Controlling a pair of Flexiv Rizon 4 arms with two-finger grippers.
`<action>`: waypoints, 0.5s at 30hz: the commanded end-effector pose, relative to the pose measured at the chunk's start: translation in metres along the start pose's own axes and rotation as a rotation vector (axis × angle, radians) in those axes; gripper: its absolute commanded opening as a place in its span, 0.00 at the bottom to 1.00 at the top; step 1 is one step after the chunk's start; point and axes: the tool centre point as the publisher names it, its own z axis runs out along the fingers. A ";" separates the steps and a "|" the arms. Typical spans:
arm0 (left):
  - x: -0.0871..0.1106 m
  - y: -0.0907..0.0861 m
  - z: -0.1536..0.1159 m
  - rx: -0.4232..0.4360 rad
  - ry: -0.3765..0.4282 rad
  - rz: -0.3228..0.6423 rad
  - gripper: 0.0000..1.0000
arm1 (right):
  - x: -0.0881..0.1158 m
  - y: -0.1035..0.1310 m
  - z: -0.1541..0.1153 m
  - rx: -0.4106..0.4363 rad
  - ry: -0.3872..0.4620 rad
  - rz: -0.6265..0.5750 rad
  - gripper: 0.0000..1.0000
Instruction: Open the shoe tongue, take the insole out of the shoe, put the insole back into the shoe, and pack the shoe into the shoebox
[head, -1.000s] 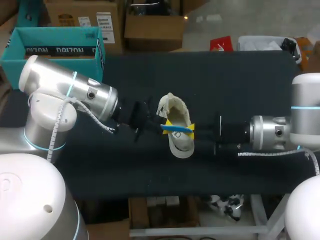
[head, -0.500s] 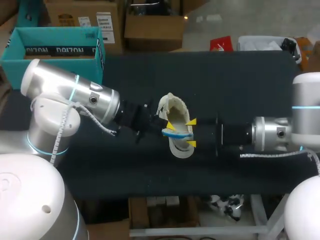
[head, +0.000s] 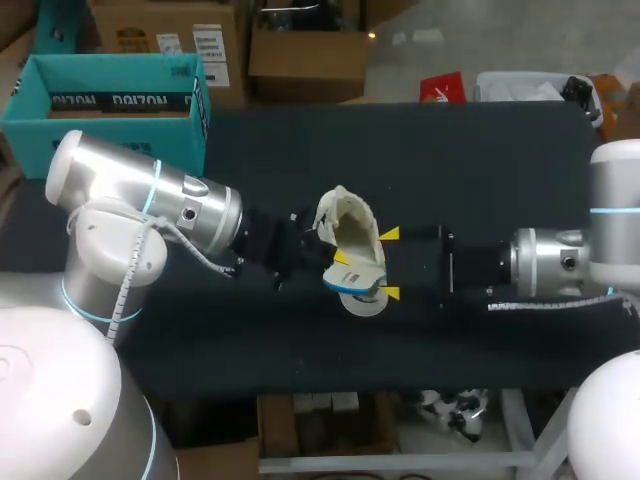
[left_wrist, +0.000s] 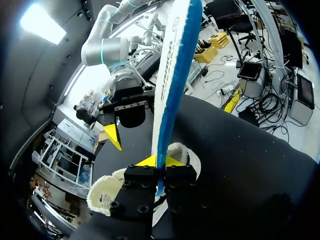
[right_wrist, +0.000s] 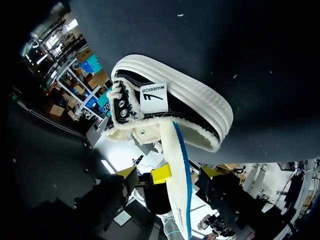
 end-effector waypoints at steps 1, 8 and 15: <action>-0.002 0.003 0.010 -0.025 0.009 0.001 0.00 | 0.003 0.004 0.001 0.008 -0.008 0.001 0.67; -0.004 0.008 0.013 -0.044 0.027 0.008 0.00 | 0.002 0.006 0.003 0.004 -0.021 0.005 0.47; -0.009 0.013 0.016 -0.051 0.038 0.002 0.00 | -0.004 0.005 0.003 -0.014 -0.014 0.014 0.49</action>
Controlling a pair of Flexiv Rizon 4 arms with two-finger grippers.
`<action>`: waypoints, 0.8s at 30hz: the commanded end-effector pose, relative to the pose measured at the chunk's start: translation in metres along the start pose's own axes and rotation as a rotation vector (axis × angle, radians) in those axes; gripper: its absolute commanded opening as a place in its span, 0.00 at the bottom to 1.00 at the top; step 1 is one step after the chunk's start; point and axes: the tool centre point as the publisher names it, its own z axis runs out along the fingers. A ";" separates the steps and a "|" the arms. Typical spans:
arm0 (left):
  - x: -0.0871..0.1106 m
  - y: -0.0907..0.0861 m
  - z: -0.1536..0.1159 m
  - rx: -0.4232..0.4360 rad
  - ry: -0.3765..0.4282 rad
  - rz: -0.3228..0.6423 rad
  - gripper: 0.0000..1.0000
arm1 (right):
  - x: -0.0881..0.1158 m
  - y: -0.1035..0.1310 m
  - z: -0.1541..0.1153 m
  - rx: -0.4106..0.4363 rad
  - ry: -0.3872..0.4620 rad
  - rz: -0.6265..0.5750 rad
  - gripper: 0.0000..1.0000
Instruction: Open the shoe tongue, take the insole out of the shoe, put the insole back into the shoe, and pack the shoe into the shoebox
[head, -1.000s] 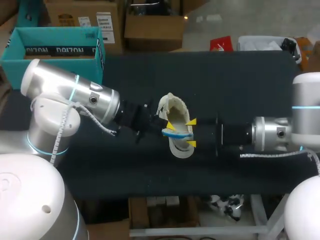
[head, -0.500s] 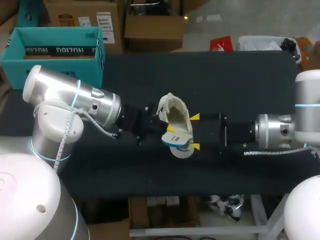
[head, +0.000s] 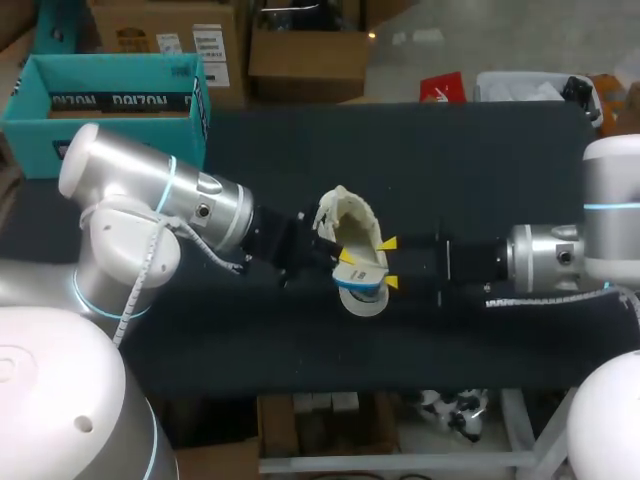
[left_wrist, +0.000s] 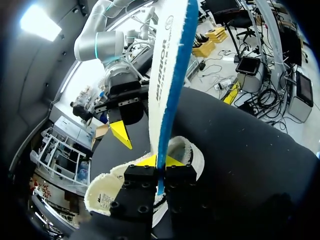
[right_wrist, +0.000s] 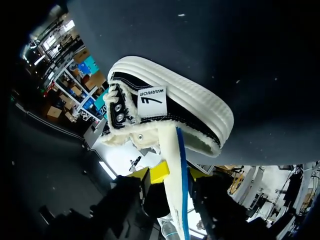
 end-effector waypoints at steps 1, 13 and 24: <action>-0.006 0.004 0.006 -0.006 0.010 -0.005 0.00 | -0.005 -0.002 -0.002 -0.015 0.010 0.002 0.49; -0.010 0.007 0.010 -0.020 0.040 -0.004 0.00 | -0.006 -0.001 0.005 -0.038 -0.001 -0.042 0.00; -0.009 0.014 0.009 -0.036 0.078 0.007 0.00 | -0.003 0.010 0.017 -0.071 -0.069 -0.108 0.00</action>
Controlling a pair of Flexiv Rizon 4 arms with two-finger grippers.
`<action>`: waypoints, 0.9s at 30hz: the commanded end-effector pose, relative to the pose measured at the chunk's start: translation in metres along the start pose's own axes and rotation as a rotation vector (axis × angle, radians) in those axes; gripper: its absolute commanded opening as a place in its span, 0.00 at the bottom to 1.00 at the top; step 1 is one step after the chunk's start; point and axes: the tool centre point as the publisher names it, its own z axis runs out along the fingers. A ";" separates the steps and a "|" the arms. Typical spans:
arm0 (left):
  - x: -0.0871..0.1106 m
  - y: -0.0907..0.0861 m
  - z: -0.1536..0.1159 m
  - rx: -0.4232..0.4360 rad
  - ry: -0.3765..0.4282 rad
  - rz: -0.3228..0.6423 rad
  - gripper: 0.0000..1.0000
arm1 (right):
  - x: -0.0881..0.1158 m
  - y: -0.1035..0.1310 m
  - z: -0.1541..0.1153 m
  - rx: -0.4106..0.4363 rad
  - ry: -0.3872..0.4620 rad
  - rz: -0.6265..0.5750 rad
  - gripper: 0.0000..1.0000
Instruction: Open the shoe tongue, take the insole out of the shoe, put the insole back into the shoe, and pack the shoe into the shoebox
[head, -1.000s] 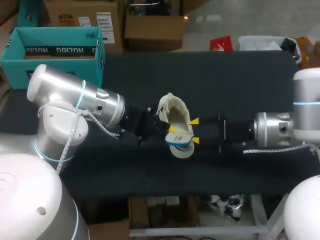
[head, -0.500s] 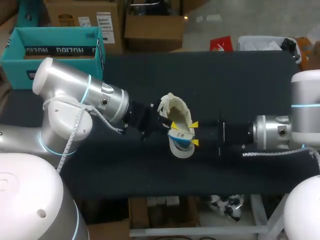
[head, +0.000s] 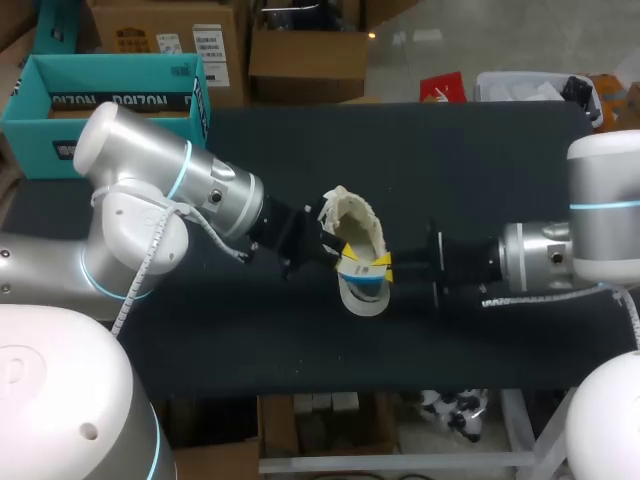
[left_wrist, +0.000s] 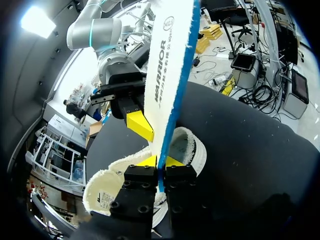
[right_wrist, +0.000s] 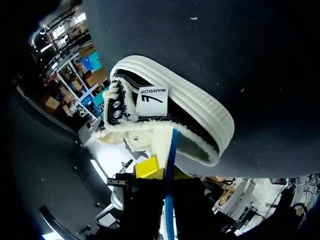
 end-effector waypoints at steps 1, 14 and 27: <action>-0.003 0.003 0.004 -0.006 0.015 -0.004 0.00 | 0.004 0.007 0.009 -0.005 -0.020 0.003 0.00; -0.011 0.026 0.014 -0.004 0.050 -0.052 0.00 | 0.005 0.029 0.020 -0.024 -0.057 0.017 0.00; -0.004 0.023 0.004 0.021 0.027 -0.060 0.41 | 0.005 0.034 0.020 -0.028 -0.056 0.027 0.00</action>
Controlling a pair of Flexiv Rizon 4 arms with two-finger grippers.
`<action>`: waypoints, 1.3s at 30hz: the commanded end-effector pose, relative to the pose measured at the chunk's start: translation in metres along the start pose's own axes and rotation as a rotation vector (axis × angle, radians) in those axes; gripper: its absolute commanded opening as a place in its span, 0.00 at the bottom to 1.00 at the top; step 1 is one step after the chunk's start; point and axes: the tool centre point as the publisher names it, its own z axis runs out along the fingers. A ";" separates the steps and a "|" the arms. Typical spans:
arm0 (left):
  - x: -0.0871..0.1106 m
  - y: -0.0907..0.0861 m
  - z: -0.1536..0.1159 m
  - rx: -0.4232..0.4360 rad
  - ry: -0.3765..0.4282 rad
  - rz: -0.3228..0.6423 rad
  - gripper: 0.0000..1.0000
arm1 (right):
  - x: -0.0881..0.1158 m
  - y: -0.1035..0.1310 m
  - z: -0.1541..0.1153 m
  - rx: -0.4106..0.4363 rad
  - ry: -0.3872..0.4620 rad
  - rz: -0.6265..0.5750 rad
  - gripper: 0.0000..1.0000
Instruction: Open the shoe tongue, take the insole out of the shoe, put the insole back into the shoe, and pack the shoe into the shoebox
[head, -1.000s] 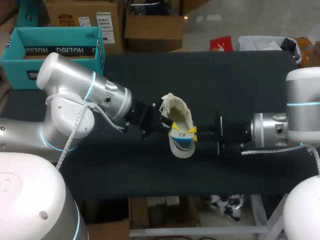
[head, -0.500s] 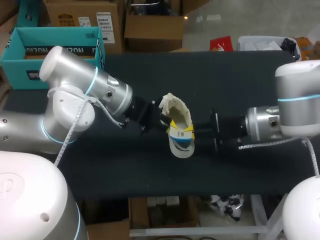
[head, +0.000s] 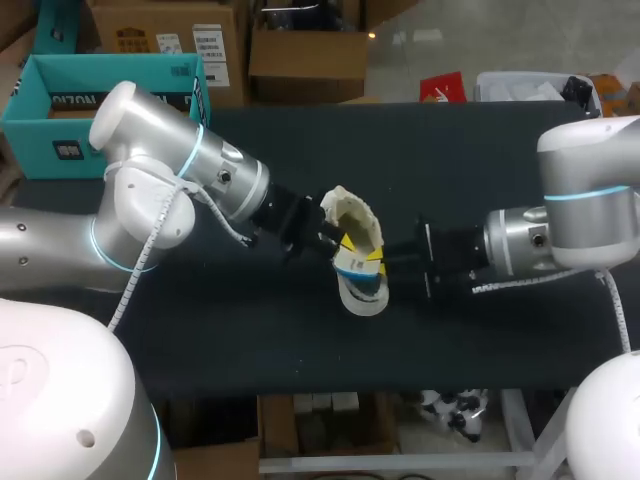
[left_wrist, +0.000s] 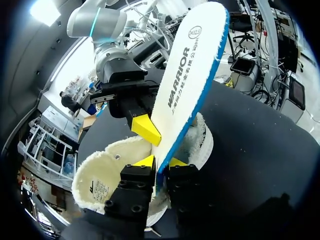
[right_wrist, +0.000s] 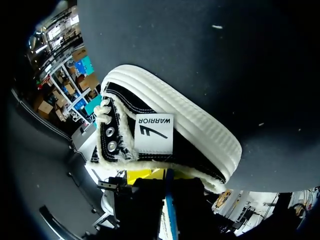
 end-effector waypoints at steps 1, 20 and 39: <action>0.006 -0.007 -0.008 0.025 -0.045 0.011 0.47 | -0.001 0.002 0.001 0.000 0.007 0.003 0.00; 0.020 -0.041 -0.015 0.077 -0.070 0.094 0.00 | -0.002 0.006 -0.001 -0.017 0.018 0.021 0.00; 0.018 -0.035 -0.009 0.052 -0.072 0.072 0.00 | -0.006 -0.028 -0.016 -0.063 0.040 -0.010 0.24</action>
